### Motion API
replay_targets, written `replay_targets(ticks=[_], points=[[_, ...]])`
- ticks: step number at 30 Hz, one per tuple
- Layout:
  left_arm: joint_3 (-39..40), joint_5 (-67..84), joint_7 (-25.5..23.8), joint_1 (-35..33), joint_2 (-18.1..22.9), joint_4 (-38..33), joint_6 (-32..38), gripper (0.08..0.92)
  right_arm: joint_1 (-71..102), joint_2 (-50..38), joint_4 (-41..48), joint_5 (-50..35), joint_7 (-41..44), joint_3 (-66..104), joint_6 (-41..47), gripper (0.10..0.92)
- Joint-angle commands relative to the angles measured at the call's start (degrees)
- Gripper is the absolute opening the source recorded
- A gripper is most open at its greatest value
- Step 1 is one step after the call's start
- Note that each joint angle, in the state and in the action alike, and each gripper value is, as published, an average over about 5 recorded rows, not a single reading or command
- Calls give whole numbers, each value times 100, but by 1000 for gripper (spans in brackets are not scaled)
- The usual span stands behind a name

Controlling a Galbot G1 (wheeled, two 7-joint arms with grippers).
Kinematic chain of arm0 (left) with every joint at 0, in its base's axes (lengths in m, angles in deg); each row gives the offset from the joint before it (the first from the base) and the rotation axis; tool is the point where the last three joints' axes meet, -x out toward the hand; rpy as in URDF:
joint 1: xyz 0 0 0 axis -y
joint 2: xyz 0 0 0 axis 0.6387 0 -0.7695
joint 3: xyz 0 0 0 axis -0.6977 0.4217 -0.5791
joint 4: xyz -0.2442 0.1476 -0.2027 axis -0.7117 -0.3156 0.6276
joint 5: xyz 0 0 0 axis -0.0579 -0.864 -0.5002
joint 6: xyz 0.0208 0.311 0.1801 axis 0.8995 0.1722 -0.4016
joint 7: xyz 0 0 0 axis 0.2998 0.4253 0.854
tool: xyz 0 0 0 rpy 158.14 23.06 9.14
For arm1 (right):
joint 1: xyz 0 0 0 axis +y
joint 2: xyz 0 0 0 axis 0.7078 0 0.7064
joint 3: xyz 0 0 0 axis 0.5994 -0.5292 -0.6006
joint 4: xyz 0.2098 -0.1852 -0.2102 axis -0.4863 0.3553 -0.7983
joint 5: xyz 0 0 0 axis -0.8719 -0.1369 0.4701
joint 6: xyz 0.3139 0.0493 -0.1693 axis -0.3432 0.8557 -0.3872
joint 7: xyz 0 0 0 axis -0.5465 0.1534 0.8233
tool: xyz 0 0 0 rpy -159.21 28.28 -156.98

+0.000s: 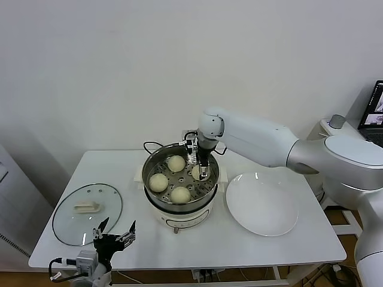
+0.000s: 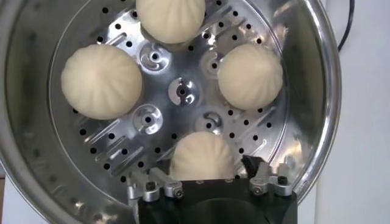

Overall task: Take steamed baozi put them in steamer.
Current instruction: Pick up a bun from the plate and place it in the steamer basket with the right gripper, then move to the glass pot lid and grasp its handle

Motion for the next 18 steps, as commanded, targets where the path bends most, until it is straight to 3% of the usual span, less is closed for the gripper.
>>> replay_targets(ticks=[1, 8, 18], points=[[-49, -3, 0, -28, 281, -89, 27, 823, -261, -700, -511, -421, -109, 774, 27, 822], [-87, 372, 127, -80, 281, -216, 183, 823, 294, -1752, -1072, -1238, -1335, 2499, -59, 823], [4, 825, 324, -174, 281, -457, 652, 823, 3398, -2304, -2144, -1922, -3757, 6188, -1295, 823]])
